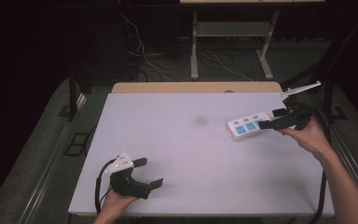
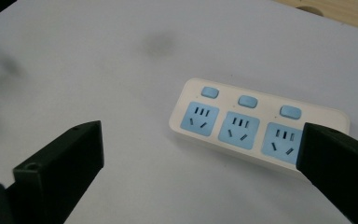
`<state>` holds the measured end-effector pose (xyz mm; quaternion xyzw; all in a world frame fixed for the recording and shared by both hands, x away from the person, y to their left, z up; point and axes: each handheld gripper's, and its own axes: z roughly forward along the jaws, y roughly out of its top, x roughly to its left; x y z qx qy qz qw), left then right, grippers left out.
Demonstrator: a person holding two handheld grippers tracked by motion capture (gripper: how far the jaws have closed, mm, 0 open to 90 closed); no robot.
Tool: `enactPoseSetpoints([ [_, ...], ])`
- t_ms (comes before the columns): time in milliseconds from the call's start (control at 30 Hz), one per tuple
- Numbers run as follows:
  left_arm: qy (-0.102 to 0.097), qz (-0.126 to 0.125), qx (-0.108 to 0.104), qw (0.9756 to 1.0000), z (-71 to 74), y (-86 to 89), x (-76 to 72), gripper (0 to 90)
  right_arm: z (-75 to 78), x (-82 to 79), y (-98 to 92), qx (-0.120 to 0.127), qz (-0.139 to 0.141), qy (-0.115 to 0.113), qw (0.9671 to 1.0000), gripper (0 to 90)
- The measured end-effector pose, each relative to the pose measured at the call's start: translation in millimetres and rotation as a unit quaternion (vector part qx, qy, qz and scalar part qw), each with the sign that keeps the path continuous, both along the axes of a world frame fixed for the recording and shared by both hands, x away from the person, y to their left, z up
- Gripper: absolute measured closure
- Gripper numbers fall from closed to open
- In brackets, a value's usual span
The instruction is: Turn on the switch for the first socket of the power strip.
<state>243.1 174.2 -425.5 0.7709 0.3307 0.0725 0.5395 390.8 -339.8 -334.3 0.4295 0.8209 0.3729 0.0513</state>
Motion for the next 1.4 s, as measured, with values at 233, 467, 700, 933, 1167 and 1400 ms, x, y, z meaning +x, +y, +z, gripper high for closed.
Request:
enactPoseSetpoints([
  [233, 0.0, 0.0, 0.0, 1.0, -0.1, -0.2, 0.0, 0.0, 0.7, 12.7, -7.2, -0.002, -0.012, 0.005, 0.9999, 0.2],
  [467, 0.0, 0.0, -0.001, 1.0, 0.0, 0.1, 0.0, 0.0, 0.7, 26.1, -16.1, 0.012, -0.034, 0.005, 0.9993, 0.2],
  [700, -0.001, -0.001, 0.0, 1.0, -0.1, -0.1, 0.2, 0.0, -2.5, 33.2, -22.0, 0.034, -0.045, 0.003, 0.9984, 0.2],
  [933, -0.002, -0.002, 0.0, 1.0, 0.1, 0.0, 0.0, 0.0, -10.9, 44.0, -27.1, 0.064, -0.055, 0.002, 0.9965, 0.2],
  [1167, -0.002, -0.003, 0.001, 1.0, 0.3, 0.8, 0.0, 0.0, -18.8, 52.0, -30.1, 0.078, -0.064, 0.005, 0.9949, 0.2],
  [1400, -0.003, -0.005, 0.002, 1.0, 0.0, 0.4, 0.1, 0.0, -24.3, 57.8, -31.6, 0.082, -0.074, 0.005, 0.9939, 17.2],
])
